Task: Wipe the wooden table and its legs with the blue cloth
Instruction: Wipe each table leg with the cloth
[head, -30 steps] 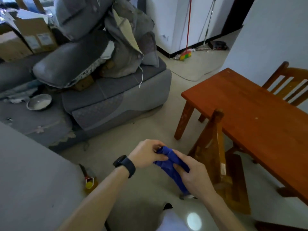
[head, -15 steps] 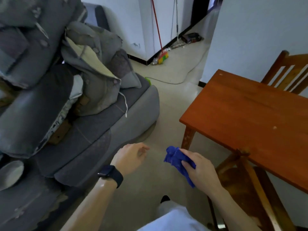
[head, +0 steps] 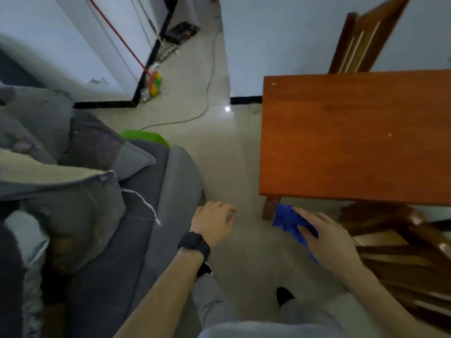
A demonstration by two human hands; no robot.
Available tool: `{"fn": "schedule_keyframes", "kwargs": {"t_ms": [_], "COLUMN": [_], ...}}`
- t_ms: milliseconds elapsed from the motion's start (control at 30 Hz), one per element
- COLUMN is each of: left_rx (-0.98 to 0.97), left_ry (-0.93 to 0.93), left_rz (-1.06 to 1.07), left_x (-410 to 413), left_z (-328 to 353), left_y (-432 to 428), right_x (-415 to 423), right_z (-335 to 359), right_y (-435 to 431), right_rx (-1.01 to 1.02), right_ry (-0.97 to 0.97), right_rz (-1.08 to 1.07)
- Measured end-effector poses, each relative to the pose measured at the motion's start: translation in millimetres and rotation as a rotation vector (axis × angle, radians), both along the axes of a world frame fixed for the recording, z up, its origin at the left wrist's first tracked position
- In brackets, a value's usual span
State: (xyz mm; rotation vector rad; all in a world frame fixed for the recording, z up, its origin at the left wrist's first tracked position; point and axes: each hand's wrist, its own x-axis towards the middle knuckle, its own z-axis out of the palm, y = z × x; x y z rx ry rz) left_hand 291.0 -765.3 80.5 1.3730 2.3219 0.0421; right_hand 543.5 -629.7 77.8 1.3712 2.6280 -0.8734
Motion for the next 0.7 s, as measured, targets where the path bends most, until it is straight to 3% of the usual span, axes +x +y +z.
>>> {"fn": "schedule_keyframes", "kwargs": {"t_ms": [300, 533, 700], "left_rx": [0.074, 0.148, 0.352], "left_ry": [-0.125, -0.018, 0.041], "left_rz": [-0.477, -0.74, -0.86], "left_x": [-65.7, -49.7, -54.2], "left_z": [-70.0, -129.3, -186.6], "left_y": [112.3, 150.9, 157.3], "right_x": [-40.4, -78.0, -103.8], "right_z": [-61.5, -136.1, -227.4], "right_y": [-81.9, -108.2, -95.3], "right_rx": [-0.102, -0.171, -0.118], "right_ry": [0.008, 0.275, 0.418], "right_rz": [-0.59, -0.883, -1.092]}}
